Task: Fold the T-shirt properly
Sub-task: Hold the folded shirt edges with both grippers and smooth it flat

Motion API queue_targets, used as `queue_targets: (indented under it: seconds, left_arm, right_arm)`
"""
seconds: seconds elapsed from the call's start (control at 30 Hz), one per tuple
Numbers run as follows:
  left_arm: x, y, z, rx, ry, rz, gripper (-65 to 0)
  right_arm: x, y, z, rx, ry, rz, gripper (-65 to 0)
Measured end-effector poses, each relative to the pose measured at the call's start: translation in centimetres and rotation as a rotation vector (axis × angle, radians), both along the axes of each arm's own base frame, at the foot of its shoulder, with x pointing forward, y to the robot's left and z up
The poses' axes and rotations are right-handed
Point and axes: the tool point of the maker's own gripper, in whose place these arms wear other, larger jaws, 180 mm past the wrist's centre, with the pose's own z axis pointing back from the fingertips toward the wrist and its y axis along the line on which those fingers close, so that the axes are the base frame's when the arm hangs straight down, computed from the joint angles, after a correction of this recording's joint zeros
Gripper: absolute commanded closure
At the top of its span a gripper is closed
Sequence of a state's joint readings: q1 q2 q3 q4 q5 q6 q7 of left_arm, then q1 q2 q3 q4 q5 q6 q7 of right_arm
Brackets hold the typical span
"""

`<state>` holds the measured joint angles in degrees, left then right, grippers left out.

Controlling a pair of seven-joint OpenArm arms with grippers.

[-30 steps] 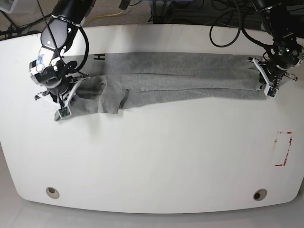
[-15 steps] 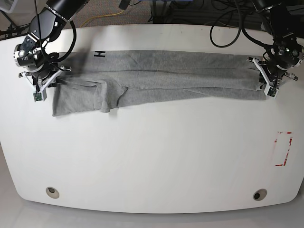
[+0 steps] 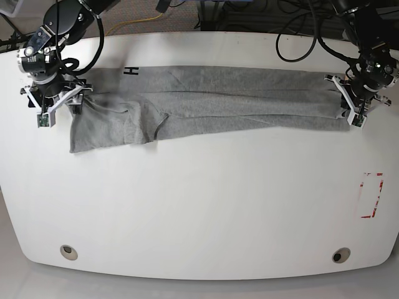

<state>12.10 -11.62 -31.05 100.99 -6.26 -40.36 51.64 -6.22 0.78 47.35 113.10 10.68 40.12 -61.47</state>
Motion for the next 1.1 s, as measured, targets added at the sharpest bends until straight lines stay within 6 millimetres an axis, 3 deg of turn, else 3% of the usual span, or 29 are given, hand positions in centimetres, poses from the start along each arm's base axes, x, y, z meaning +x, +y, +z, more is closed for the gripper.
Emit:
queue_targets:
  seconds: [0.27,0.47,0.57,0.63,0.77,0.83,1.1]
  left_arm:
    - [0.0,0.1,0.1,-0.002,-0.004,0.002,-0.4]
    - [-0.1,0.1,0.0,-0.001,0.0,0.0,-0.6]
    - [-0.4,0.3,-0.1,0.002,0.006,0.007,-1.3]
    - [-0.6,0.9,0.1,0.003,-0.001,0.029,-8.2]
    - [-1.1,2.6,0.6,0.021,-0.008,0.077,-32.9]
    - [-1.6,3.1,0.6,0.021,-0.009,0.095,-41.3]
    - [-3.2,4.1,1.3,-0.09,0.0,0.163,-41.3]
  right_arm:
    - [4.3,4.5,-3.6,0.132,0.05,0.118,-26.2]
    - [3.6,4.7,-7.2,0.201,0.144,0.1,-22.0]
    - [4.1,4.7,-7.2,0.217,0.107,0.112,-22.0]
    - [4.0,4.1,-7.4,0.215,0.101,0.108,-22.0]
    - [2.6,2.9,-8.3,0.192,0.156,0.098,-21.9]
    - [2.8,3.0,-8.2,0.193,0.152,0.1,-21.9]
    - [3.0,3.1,-8.0,0.193,0.147,0.105,-22.0]
